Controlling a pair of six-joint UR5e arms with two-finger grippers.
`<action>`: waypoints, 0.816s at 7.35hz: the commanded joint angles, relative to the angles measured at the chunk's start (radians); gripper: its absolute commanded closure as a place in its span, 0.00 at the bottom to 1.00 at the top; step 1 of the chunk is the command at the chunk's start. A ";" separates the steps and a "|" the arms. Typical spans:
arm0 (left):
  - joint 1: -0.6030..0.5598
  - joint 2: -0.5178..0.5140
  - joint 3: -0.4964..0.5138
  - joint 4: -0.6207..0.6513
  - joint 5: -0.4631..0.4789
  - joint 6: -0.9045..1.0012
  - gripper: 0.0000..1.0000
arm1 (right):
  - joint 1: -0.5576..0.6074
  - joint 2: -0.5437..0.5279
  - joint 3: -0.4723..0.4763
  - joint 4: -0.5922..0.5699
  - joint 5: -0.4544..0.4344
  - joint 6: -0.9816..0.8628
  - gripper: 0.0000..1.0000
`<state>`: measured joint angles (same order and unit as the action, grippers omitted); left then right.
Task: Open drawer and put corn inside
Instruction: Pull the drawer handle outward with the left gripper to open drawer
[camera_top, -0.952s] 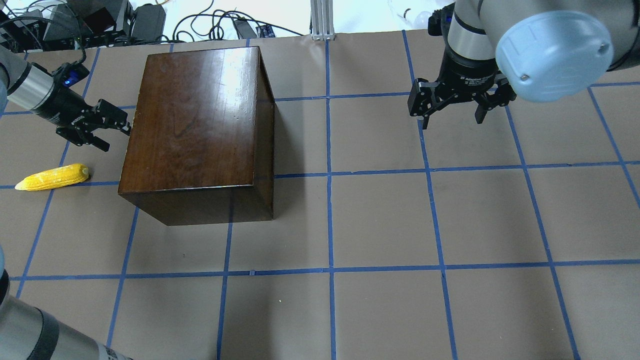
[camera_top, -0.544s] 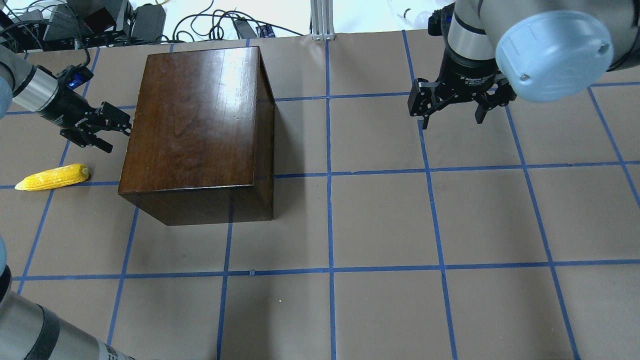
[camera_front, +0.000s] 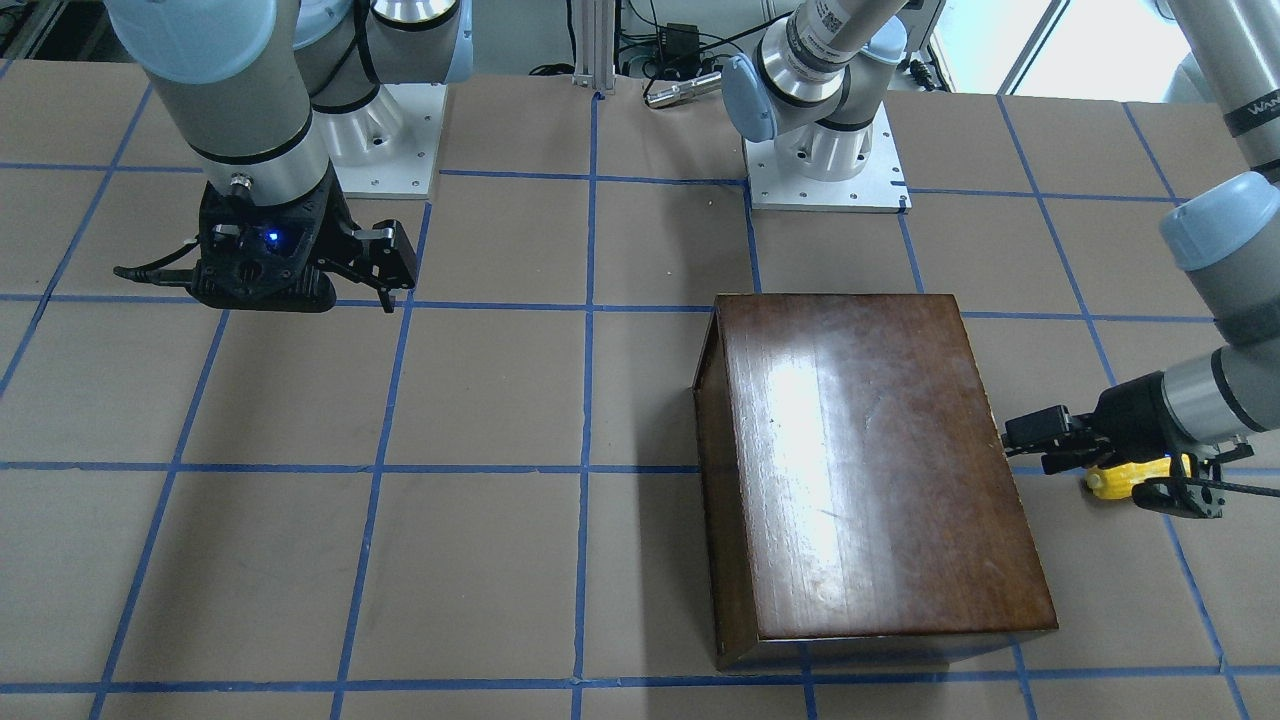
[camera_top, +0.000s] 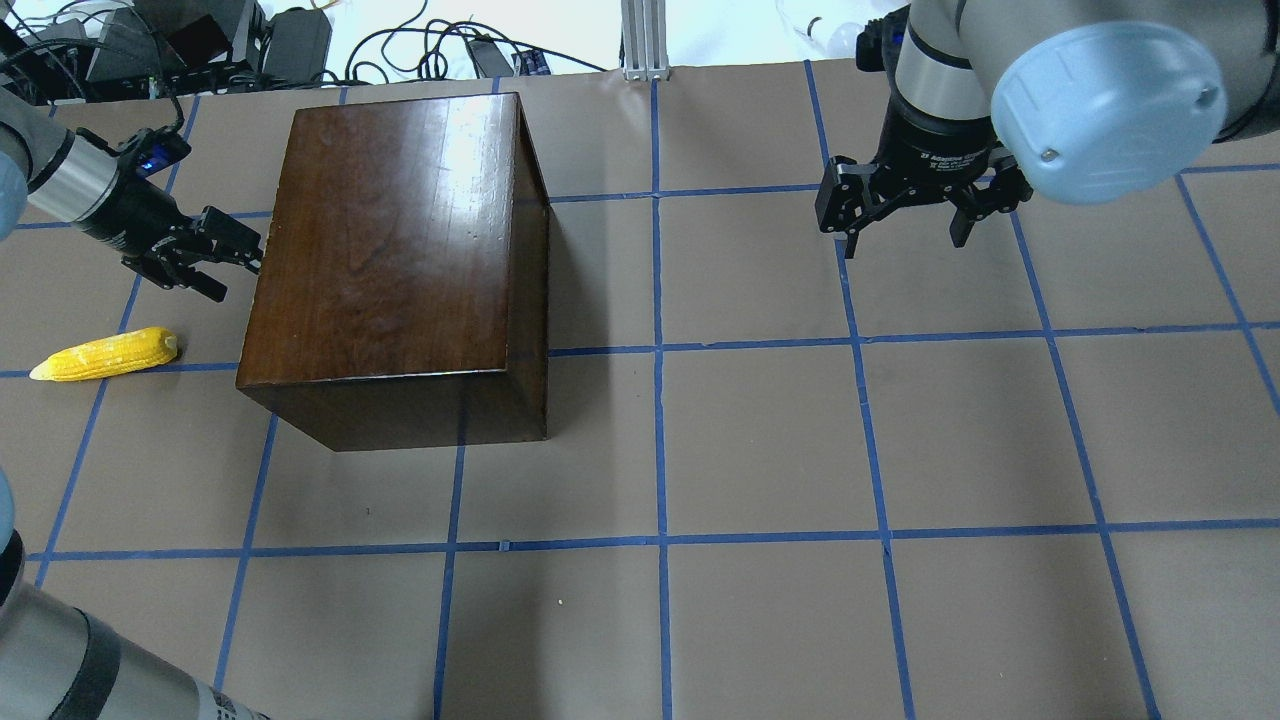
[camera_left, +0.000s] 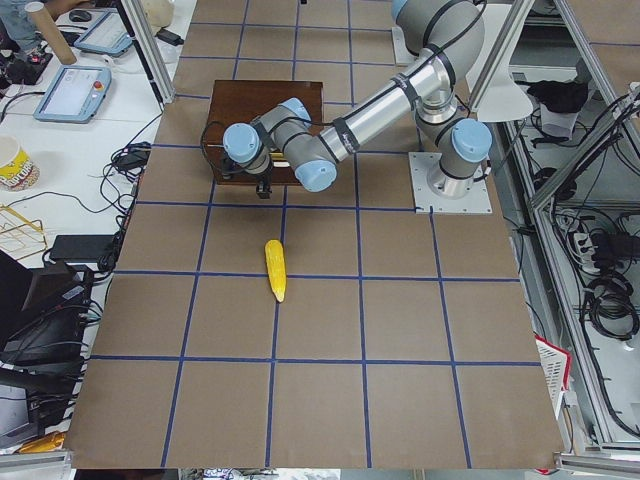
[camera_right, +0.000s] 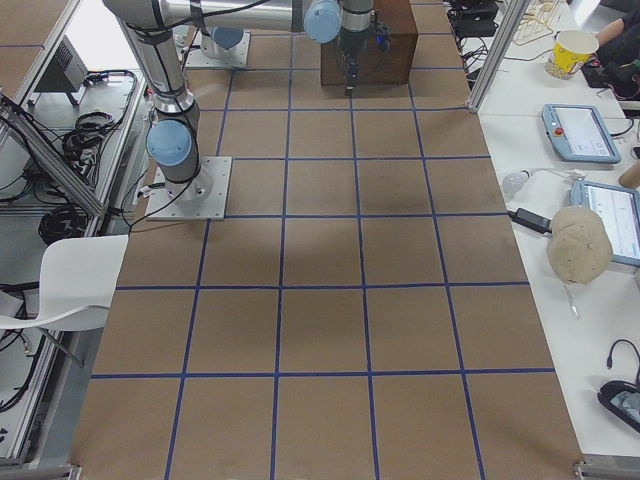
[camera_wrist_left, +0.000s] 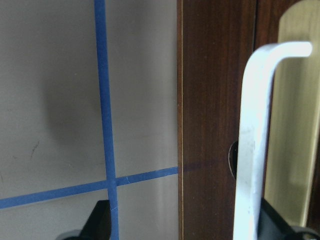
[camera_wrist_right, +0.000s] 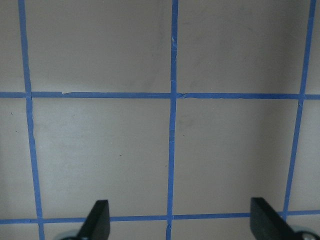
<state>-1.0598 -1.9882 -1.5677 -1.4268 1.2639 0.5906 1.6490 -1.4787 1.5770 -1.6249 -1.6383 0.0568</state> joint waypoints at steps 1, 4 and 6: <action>0.001 -0.006 0.002 0.026 0.005 0.044 0.00 | 0.000 0.000 0.000 0.000 0.000 0.000 0.00; 0.009 0.006 0.014 0.025 0.037 0.043 0.00 | 0.000 0.000 0.000 0.000 0.000 0.000 0.00; 0.012 0.002 0.014 0.026 0.043 0.043 0.00 | 0.000 0.000 0.000 0.000 0.000 0.000 0.00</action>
<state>-1.0501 -1.9845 -1.5552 -1.4010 1.3012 0.6335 1.6490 -1.4787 1.5769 -1.6245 -1.6383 0.0568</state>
